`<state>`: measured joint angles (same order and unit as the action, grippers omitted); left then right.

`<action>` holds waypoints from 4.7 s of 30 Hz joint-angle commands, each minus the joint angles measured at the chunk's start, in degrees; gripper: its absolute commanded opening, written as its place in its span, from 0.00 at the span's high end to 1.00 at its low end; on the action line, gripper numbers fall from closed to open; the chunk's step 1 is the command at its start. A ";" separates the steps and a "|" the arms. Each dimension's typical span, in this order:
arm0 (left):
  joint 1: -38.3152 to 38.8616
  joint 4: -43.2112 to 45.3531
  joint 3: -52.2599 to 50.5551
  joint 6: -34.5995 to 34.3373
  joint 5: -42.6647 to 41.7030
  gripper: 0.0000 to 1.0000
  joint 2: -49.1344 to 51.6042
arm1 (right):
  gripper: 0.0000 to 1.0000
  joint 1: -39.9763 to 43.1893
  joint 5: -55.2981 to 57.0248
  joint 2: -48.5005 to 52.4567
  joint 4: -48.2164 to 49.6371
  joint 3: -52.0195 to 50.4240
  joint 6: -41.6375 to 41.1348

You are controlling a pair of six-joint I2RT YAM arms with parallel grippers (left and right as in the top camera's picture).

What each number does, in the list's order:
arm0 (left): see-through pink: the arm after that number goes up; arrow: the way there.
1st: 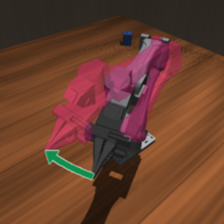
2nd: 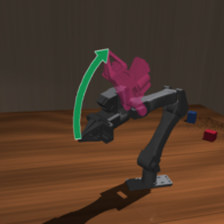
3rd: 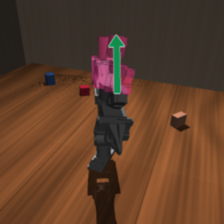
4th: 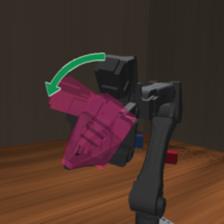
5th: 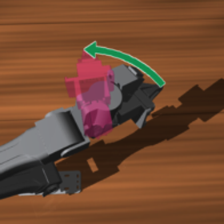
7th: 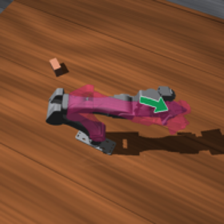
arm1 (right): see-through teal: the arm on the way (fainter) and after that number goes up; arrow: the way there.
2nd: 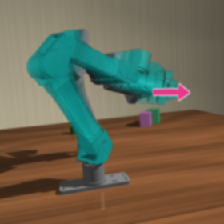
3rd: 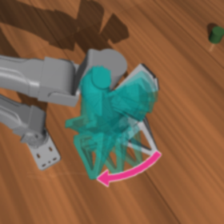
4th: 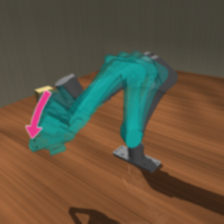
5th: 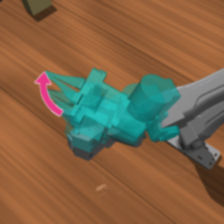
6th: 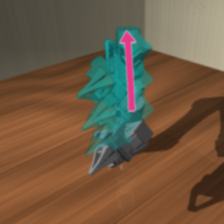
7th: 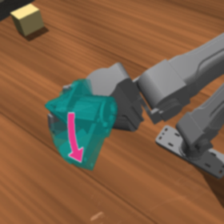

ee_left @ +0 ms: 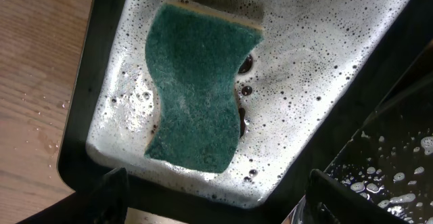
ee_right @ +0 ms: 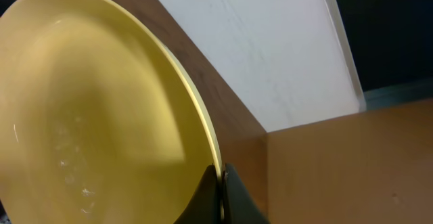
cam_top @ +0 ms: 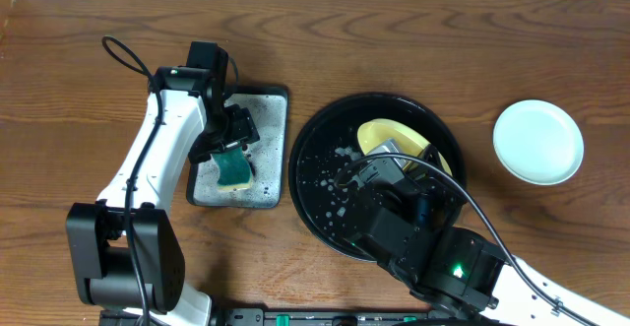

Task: Clean dirty plates on tray and stack at the side

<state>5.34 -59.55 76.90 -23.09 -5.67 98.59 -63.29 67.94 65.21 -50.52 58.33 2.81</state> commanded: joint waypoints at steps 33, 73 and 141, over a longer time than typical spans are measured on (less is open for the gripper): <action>-0.13 -0.13 0.20 0.37 0.11 0.16 -0.96 | 0.99 102.14 -80.26 24.26 15.96 0.07 -16.04; -0.13 -0.13 0.20 0.37 0.11 0.16 -0.96 | 0.01 58.36 -102.88 -20.70 2.62 0.94 -13.68; 6.03 0.33 -0.98 0.42 2.01 0.16 -17.07 | 0.01 58.90 -73.53 -64.83 46.71 -58.01 -4.00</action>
<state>8.88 -58.98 75.85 -23.09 -4.95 89.03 -4.73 -5.91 0.64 -3.55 0.38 -1.87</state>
